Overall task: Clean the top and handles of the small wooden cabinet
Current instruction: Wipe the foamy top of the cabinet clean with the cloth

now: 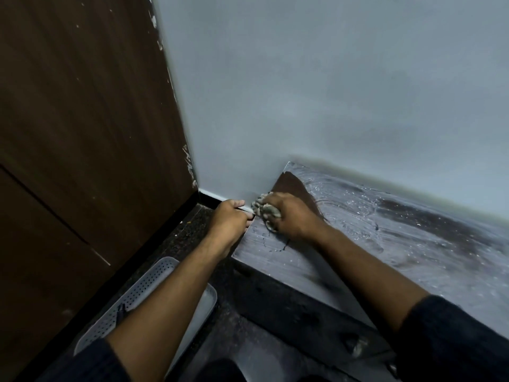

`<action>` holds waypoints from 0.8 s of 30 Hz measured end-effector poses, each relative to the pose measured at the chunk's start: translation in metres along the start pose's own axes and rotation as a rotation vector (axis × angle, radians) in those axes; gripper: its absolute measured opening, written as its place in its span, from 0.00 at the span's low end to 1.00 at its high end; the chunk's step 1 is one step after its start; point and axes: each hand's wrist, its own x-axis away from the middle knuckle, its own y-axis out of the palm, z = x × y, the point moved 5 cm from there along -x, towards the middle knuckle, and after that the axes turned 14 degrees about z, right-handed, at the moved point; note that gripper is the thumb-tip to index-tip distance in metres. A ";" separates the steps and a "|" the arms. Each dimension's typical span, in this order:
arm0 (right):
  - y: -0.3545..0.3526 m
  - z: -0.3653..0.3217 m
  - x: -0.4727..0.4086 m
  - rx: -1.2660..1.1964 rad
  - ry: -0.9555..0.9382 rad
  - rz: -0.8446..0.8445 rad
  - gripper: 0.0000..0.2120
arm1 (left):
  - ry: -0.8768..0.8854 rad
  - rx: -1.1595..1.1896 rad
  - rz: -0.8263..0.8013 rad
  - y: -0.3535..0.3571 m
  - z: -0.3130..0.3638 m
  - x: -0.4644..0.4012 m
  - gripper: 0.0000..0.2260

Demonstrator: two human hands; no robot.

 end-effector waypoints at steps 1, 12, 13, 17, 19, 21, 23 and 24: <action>-0.002 0.003 -0.007 0.016 0.035 0.014 0.12 | 0.004 -0.021 -0.014 -0.002 -0.001 0.004 0.20; 0.002 -0.015 -0.006 0.003 0.044 -0.008 0.11 | 0.020 -0.106 -0.006 -0.022 -0.010 0.016 0.15; 0.000 -0.010 -0.013 0.021 0.078 0.016 0.11 | 0.013 -0.112 -0.014 -0.023 -0.012 0.016 0.15; 0.012 -0.019 -0.012 0.038 0.088 0.028 0.10 | 0.015 -0.096 -0.015 -0.026 -0.018 0.016 0.15; 0.016 -0.025 0.004 0.006 0.021 -0.032 0.11 | 0.021 -0.058 0.011 -0.026 -0.018 0.017 0.16; 0.010 -0.021 0.009 -0.014 -0.016 -0.057 0.13 | 0.011 -0.012 0.019 -0.025 -0.021 0.017 0.17; 0.003 -0.010 -0.002 0.006 0.034 -0.012 0.13 | 0.010 -0.005 0.013 -0.028 -0.024 0.019 0.21; 0.001 -0.005 -0.009 0.028 0.071 0.032 0.12 | 0.008 -0.013 0.017 -0.030 -0.025 0.019 0.22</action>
